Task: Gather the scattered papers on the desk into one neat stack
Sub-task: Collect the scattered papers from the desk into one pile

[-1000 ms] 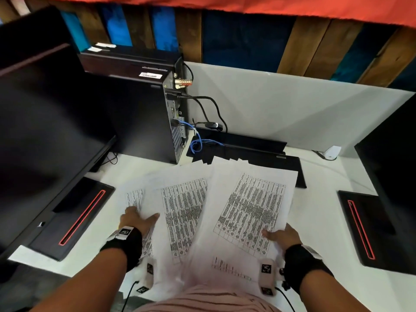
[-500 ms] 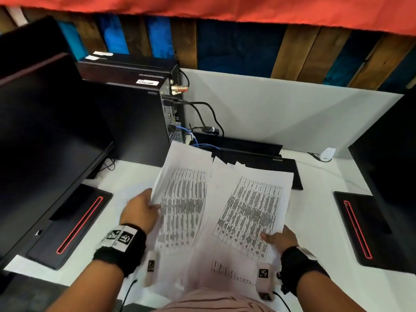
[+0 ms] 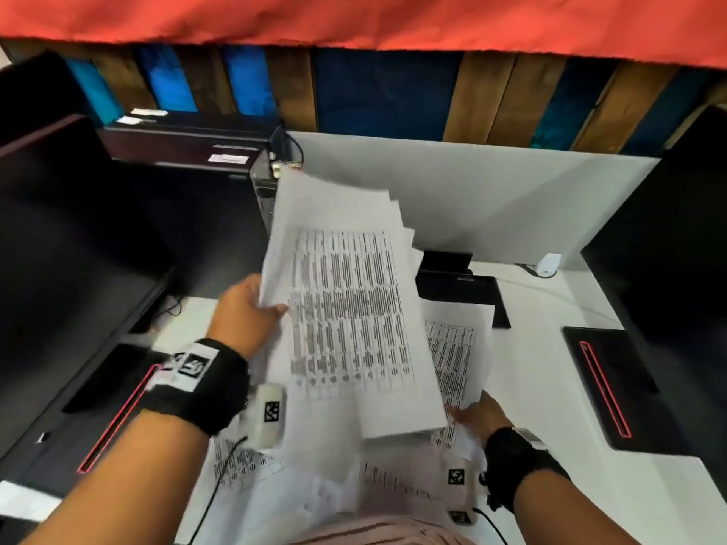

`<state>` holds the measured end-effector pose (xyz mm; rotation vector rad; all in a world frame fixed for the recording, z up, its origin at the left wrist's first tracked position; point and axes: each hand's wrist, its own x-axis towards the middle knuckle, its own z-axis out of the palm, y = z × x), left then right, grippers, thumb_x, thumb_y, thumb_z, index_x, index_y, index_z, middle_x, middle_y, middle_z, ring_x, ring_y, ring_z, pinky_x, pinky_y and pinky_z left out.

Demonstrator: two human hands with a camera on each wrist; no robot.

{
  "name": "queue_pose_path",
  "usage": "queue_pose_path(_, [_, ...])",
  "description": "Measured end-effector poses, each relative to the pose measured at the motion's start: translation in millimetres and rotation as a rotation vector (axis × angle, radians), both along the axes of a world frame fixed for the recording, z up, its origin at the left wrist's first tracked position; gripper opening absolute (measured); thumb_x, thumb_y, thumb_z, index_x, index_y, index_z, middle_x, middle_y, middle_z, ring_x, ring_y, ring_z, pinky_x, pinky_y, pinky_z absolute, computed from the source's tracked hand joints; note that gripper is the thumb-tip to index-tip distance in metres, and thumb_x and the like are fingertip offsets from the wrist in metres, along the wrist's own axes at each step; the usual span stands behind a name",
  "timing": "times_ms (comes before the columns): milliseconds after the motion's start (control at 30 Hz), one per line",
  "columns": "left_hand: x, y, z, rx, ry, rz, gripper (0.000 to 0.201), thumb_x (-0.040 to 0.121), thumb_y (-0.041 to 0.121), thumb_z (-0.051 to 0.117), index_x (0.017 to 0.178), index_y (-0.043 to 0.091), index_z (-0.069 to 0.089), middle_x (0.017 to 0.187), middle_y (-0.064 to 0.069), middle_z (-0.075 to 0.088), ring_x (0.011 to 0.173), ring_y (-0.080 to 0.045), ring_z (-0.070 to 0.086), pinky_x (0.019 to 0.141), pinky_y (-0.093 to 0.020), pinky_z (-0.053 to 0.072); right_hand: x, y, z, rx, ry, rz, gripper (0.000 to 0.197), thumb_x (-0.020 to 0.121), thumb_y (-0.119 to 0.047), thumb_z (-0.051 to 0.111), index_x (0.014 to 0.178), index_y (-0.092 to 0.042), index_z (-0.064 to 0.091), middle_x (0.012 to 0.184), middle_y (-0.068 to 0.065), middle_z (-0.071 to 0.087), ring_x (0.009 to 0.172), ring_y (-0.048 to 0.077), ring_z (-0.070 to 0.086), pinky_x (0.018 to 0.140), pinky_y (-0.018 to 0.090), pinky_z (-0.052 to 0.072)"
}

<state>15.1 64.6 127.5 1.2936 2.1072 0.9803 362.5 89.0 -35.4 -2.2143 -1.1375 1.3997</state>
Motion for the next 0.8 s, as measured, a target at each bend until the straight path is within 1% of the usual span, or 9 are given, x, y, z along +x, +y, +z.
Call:
queue_pose_path(100, [26, 9, -54, -0.191, -0.032, -0.062, 0.032, 0.081, 0.008, 0.071, 0.11, 0.004, 0.059, 0.107, -0.015, 0.068, 0.09, -0.025, 0.062, 0.078, -0.025, 0.042, 4, 2, -7, 0.013, 0.031, -0.015, 0.054, 0.097, -0.03, 0.049, 0.134, 0.008, 0.039, 0.142, 0.023, 0.044, 0.129, 0.031, 0.046, 0.087, 0.023, 0.036])
queue_pose_path(233, [47, 3, -111, -0.385, -0.176, -0.055, 0.046, 0.085, 0.002, 0.064, 0.126, 0.004, 0.044, 0.121, -0.019, 0.064, 0.1, -0.026, 0.061, 0.084, -0.026, 0.042, 8, 0, -10, -0.011, 0.232, -0.083, 0.075, 0.094, -0.059, 0.033, 0.148, -0.007, 0.027, 0.154, 0.012, 0.032, 0.14, 0.028, 0.035, 0.116, 0.037, 0.026])
queue_pose_path(367, [53, -5, -138, -0.436, -0.217, 0.003, 0.051, 0.084, -0.009, 0.05, 0.13, 0.01, 0.041, 0.115, -0.018, 0.06, 0.105, -0.03, 0.058, 0.088, -0.032, 0.045, 20, -4, -31, 0.016, 0.36, -0.013, 0.114, 0.062, -0.059, 0.078, 0.147, -0.006, 0.024, 0.151, 0.013, 0.038, 0.134, 0.028, 0.042, 0.113, 0.046, 0.032])
queue_pose_path(400, [56, -6, -140, -0.415, -0.259, 0.036, 0.048, 0.083, -0.011, 0.048, 0.124, 0.014, 0.045, 0.108, -0.014, 0.058, 0.098, -0.028, 0.057, 0.084, -0.031, 0.045, 17, -7, -25, 0.015, 0.333, 0.056, 0.118, 0.062, -0.052, 0.081, 0.149, -0.005, 0.019, 0.153, 0.013, 0.034, 0.137, 0.029, 0.038, 0.114, 0.046, 0.03])
queue_pose_path(467, [61, -7, -141, -0.362, -0.337, 0.114, 0.043, 0.084, -0.013, 0.045, 0.114, 0.017, 0.046, 0.097, -0.012, 0.057, 0.09, -0.029, 0.057, 0.077, -0.033, 0.046, 11, -13, -17, 0.034, 0.316, 0.115, 0.098, 0.082, -0.027, 0.073, 0.151, -0.004, 0.008, 0.156, 0.014, 0.026, 0.142, 0.028, 0.029, 0.117, 0.04, 0.024])
queue_pose_path(567, [71, -5, -138, -0.275, -0.411, 0.211, 0.042, 0.086, -0.016, 0.04, 0.12, 0.009, 0.045, 0.082, -0.003, 0.054, 0.099, -0.038, 0.06, 0.071, -0.03, 0.041, 9, -21, -27, 0.083, 0.27, 0.165, 0.091, 0.091, -0.019, 0.062, 0.15, -0.003, -0.005, 0.16, 0.012, 0.008, 0.148, 0.024, 0.012, 0.117, 0.031, 0.014])
queue_pose_path(667, [80, -4, -138, -0.283, -0.397, 0.21, 0.05, 0.088, -0.015, 0.032, 0.134, 0.003, 0.039, 0.116, -0.017, 0.057, 0.104, -0.03, 0.054, 0.088, -0.037, 0.044, 3, -27, -36, 0.136, 0.285, 0.195, 0.113, 0.079, -0.029, 0.076, 0.15, -0.005, -0.008, 0.161, 0.01, 0.003, 0.148, 0.022, 0.01, 0.118, 0.031, 0.012])
queue_pose_path(767, [89, -5, -143, -0.385, -0.249, 0.014, 0.061, 0.089, -0.011, 0.028, 0.148, 0.008, 0.03, 0.149, -0.016, 0.039, 0.136, -0.03, 0.039, 0.113, -0.035, 0.03, 4, -25, -34, 0.135, 0.321, 0.222, 0.156, 0.036, -0.07, 0.082, 0.152, -0.01, -0.004, 0.159, 0.002, 0.012, 0.146, 0.023, 0.018, 0.119, 0.038, 0.018])
queue_pose_path(800, [93, -4, -149, -0.421, -0.185, -0.071, 0.063, 0.089, -0.01, 0.029, 0.149, 0.009, 0.028, 0.15, -0.015, 0.037, 0.137, -0.029, 0.037, 0.114, -0.033, 0.029, 8, -21, -34, 0.098, 0.341, 0.192, 0.15, 0.041, -0.072, 0.08, 0.152, -0.013, -0.002, 0.159, 0.003, 0.014, 0.146, 0.023, 0.02, 0.119, 0.039, 0.021])
